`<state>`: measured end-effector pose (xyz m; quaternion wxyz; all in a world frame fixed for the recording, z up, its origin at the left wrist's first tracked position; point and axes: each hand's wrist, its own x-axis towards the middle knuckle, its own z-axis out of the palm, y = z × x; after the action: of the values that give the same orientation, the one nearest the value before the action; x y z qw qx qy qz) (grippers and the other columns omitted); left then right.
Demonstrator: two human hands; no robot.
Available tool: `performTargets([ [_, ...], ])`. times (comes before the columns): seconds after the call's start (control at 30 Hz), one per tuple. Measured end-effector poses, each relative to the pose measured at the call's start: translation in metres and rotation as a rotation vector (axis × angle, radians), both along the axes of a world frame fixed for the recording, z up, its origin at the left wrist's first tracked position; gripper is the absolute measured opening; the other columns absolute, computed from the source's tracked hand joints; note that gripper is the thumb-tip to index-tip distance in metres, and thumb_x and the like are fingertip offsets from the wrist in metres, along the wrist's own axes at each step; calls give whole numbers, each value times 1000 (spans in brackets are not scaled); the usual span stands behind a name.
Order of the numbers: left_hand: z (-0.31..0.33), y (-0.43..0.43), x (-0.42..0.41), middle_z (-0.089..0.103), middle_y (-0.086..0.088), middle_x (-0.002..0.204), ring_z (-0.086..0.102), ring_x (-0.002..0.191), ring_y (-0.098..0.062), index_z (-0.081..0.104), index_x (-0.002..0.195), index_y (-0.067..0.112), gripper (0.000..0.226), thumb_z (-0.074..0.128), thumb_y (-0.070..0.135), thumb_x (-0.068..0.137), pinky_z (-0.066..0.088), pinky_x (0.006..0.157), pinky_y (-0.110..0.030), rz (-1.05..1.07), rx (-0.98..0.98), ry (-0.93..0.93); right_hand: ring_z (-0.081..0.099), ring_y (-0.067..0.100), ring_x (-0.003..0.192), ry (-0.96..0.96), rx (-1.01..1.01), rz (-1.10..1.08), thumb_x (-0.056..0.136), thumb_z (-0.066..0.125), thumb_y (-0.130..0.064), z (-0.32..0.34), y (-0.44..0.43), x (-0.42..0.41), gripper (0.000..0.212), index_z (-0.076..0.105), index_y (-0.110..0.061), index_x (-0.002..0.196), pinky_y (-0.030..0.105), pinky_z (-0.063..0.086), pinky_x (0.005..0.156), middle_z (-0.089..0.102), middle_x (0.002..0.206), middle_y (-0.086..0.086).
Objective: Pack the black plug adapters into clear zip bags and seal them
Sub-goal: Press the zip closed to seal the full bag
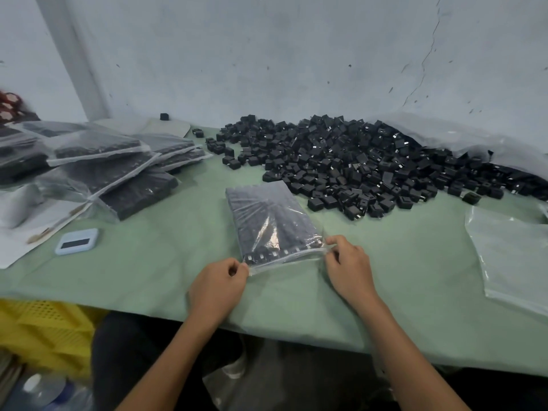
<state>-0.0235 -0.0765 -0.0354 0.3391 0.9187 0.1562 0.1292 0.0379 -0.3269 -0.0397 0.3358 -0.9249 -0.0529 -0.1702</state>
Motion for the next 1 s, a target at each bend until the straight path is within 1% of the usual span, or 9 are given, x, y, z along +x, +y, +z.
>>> performTargets([
  [0.2, 2, -3, 1, 63, 8, 64, 60, 69, -18, 63, 70, 19, 30, 59, 41, 88, 44, 64, -30, 10, -38, -30, 51, 28, 83, 9, -5, 10, 91, 56, -13, 0, -1, 0, 24, 63, -20, 113, 40, 42, 85, 62, 74, -4],
  [0.3, 3, -4, 1, 64, 11, 66, 60, 71, -17, 64, 71, 21, 30, 58, 46, 88, 41, 65, -28, 27, -41, -20, 49, 26, 84, 20, 0, 4, 91, 56, -13, 0, -1, 0, 25, 63, -21, 114, 39, 41, 86, 63, 76, -3],
  [0.37, 3, -6, 3, 64, 11, 68, 60, 73, -18, 63, 73, 22, 27, 58, 44, 88, 40, 65, -28, 28, -15, -10, 49, 26, 84, 16, -2, 2, 91, 56, -13, -1, -1, 0, 26, 63, -21, 114, 39, 41, 85, 62, 76, -4],
  [0.5, 3, -7, 4, 64, 8, 70, 61, 76, -22, 59, 71, 20, 27, 56, 41, 88, 46, 67, -31, 26, 17, 7, 50, 27, 82, 15, -4, 8, 89, 57, -13, 0, -1, 0, 24, 64, -21, 111, 40, 43, 86, 59, 73, -7],
  [0.6, 6, -9, 3, 64, 5, 67, 60, 73, -23, 59, 69, 19, 28, 56, 42, 84, 47, 66, -31, 37, 9, 9, 50, 28, 80, 10, -6, 9, 89, 57, -13, 0, -1, 0, 24, 65, -20, 110, 42, 44, 87, 54, 69, -10],
  [0.73, 9, -12, 4, 60, 2, 62, 59, 71, -26, 58, 65, 16, 37, 55, 48, 83, 47, 65, -31, 35, 39, 36, 51, 28, 80, 7, 3, 9, 90, 56, -12, 1, -1, -1, 24, 65, -20, 111, 43, 44, 87, 53, 68, -11],
  [0.83, 9, -12, 6, 58, 1, 61, 59, 74, -29, 55, 64, 14, 36, 56, 44, 85, 49, 68, -33, 10, 39, 68, 52, 29, 80, 17, 6, 10, 89, 55, -12, 1, -1, -2, 25, 65, -19, 111, 43, 45, 87, 53, 69, -9],
  [0.93, 12, -12, 8, 62, 1, 68, 60, 81, -31, 60, 72, 13, 32, 57, 41, 87, 49, 75, -34, -11, 18, 113, 52, 30, 81, 26, 5, 2, 89, 56, -11, 1, -2, -1, 25, 65, -18, 111, 44, 45, 88, 56, 70, -5],
  [1.0, 13, -13, 9, 62, 1, 69, 60, 82, -31, 61, 75, 12, 32, 57, 40, 89, 48, 76, -34, -7, 6, 126, 53, 30, 81, 44, 23, 8, 88, 56, -12, 2, -2, -2, 25, 65, -19, 110, 44, 45, 88, 59, 70, -4],
])
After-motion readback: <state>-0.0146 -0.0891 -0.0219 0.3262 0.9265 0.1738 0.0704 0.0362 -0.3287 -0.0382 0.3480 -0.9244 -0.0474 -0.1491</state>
